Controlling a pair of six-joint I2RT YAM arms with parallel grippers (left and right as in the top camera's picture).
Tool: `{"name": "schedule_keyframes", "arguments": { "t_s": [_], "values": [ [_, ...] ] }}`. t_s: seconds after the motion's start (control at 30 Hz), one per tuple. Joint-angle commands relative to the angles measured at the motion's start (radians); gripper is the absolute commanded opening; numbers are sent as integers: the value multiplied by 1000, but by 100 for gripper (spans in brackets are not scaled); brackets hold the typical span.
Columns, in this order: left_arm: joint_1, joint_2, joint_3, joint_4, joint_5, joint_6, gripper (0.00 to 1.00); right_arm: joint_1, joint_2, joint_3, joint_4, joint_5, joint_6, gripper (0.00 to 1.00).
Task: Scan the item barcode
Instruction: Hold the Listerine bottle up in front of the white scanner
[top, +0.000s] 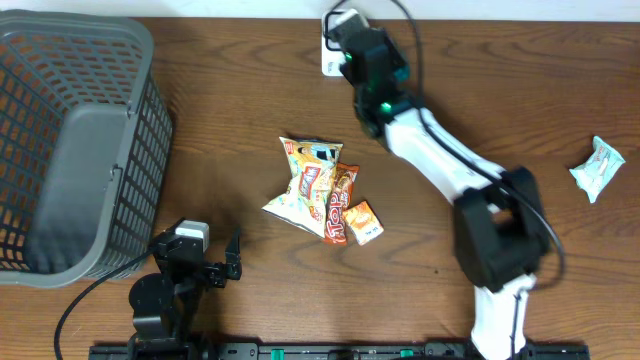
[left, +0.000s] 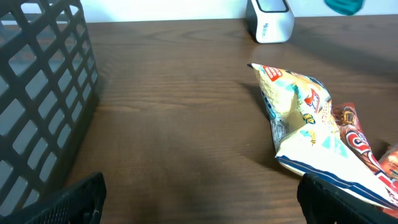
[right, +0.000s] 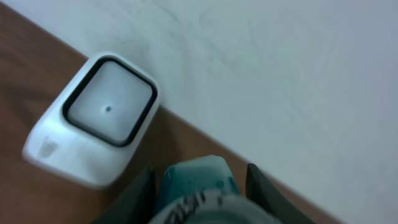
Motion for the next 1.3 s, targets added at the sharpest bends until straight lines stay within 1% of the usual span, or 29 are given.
{"name": "schedule_keyframes", "arguments": {
  "t_s": [0.0, 0.13, 0.23, 0.37, 0.47, 0.63, 0.77, 0.93, 1.03, 1.1, 1.17, 1.27],
  "values": [
    [2, -1, -14, -22, -3, -9, 98, 24, 82, 205, 27, 131, -152, 13],
    [2, -1, -14, -22, -3, -9, 98, 39, 226, 409, 27, 172, -271, 14],
    [2, -1, -14, -22, -3, -9, 98, 50, 307, 501, 36, 178, -352, 16],
    [2, -1, -14, -22, -3, -9, 98, 64, 409, 586, 117, 220, -457, 17],
    [2, -1, -14, -22, -3, -9, 98, 80, 452, 612, 159, 222, -507, 17],
    [2, -1, -14, -22, -3, -9, 98, 103, 477, 612, 182, 203, -519, 16],
    [2, -1, -14, -22, -3, -9, 98, 106, 481, 612, 202, 217, -561, 16],
    [2, -1, -14, -22, -3, -9, 98, 106, 480, 616, 213, 277, -662, 15],
    [2, -1, -14, -22, -3, -9, 98, 106, 456, 615, 192, 317, -660, 16],
    [2, -1, -14, -22, -3, -9, 98, 100, 429, 615, 136, 336, -642, 15],
    [2, -1, -14, -22, -3, -9, 98, 85, 389, 615, 16, 342, -553, 14],
    [2, -1, -14, -22, -3, -9, 98, 43, 323, 615, -209, 342, -409, 11]
  ]
}}
